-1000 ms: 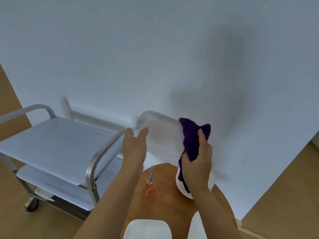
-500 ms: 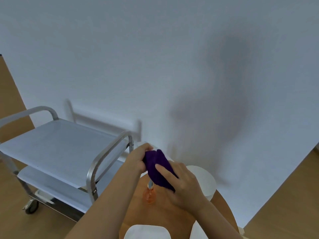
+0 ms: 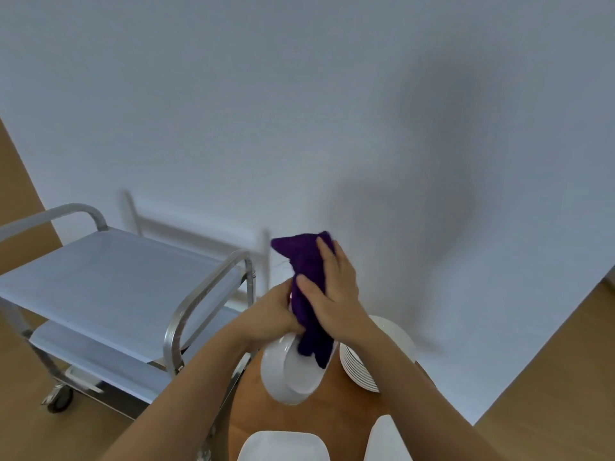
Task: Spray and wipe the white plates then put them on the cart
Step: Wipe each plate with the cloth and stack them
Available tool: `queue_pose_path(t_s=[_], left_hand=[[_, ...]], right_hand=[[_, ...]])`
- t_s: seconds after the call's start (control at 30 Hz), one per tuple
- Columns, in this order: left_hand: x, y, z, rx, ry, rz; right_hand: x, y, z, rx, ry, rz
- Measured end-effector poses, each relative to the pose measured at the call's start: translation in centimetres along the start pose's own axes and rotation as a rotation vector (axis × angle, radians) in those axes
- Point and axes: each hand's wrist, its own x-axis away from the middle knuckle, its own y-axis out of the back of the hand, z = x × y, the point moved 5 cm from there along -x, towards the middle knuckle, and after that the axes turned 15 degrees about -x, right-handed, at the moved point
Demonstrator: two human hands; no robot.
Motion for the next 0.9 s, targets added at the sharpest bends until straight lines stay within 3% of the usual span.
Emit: queue_pose_path(t_s=[0.13, 0.3, 0.5, 0.67, 0.73, 0.8, 0.9], left_hand=[[1.1, 0.1, 0.0, -0.031, -0.025, -0.021], [2.1, 0.4, -0.3, 0.115, -0.093, -0.062], [3.3, 2.3, -0.3, 0.262, -0.109, -0.17], [2.7, 4.0, -1.6, 0.495, -0.182, -0.395], [2.2, 4.3, -2.6, 0.482, -0.196, -0.471], [1.9, 4.3, -3.2, 0.459, -0.207, -0.516], [1.7, 3.8, -3.1, 0.516, -0.203, -0.595]], right_hand=[[-1.5, -0.8, -0.6, 0.283, 0.046, 0.006], [-2.6, 0.9, 0.7, 0.283, 0.173, -0.222], [-3.6, 3.4, -1.8, -0.126, -0.136, -0.047], [-0.4, 1.6, -3.7, -0.803, -0.467, -0.235], [0.9, 0.3, -3.6, -0.987, -0.555, -0.321], [1.3, 0.4, -3.4, -1.032, -0.549, -0.36], [1.1, 1.8, -2.7, -0.903, -0.477, -0.382]])
